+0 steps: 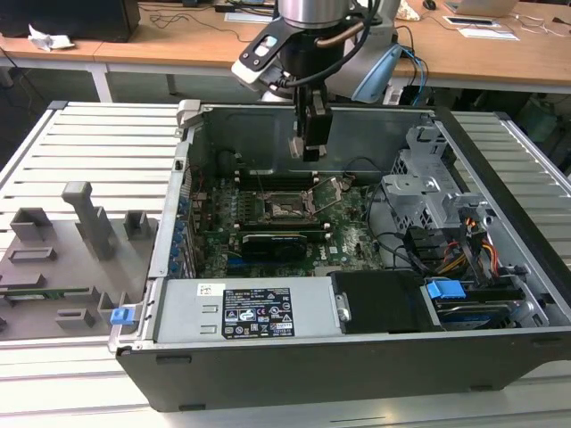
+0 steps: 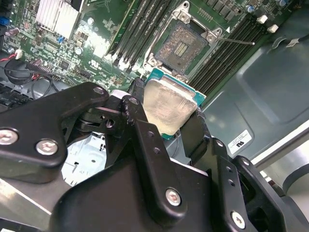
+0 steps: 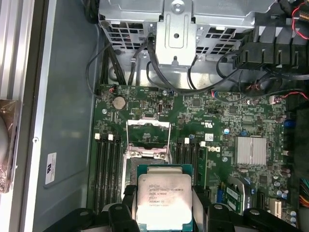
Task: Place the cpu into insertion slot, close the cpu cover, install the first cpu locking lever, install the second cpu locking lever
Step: 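Place the cpu into insertion slot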
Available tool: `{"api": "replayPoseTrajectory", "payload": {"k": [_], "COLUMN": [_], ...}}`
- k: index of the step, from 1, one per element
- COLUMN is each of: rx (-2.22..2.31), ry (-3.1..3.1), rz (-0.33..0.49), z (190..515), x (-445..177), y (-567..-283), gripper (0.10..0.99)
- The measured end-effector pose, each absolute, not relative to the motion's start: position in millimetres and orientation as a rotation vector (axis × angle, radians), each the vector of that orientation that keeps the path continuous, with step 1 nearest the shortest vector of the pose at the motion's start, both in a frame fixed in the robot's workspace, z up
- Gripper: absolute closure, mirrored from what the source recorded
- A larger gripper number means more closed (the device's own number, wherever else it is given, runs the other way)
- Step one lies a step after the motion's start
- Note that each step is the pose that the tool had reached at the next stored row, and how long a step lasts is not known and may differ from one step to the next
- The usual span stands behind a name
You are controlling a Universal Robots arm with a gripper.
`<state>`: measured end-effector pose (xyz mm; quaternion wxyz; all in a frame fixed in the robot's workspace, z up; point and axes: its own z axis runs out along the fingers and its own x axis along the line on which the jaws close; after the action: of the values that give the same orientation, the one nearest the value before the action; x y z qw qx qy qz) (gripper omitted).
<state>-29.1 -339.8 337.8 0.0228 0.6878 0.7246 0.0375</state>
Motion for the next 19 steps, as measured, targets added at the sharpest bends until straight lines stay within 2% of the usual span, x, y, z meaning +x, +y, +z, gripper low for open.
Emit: {"api": "replayPoseTrajectory", "payload": {"k": [19], "rx": [2.130], "ry": [2.244], "rz": [0.116], "z": [329.7], "x": [-29.1], "y": [-339.8], "gripper": [0.545]}}
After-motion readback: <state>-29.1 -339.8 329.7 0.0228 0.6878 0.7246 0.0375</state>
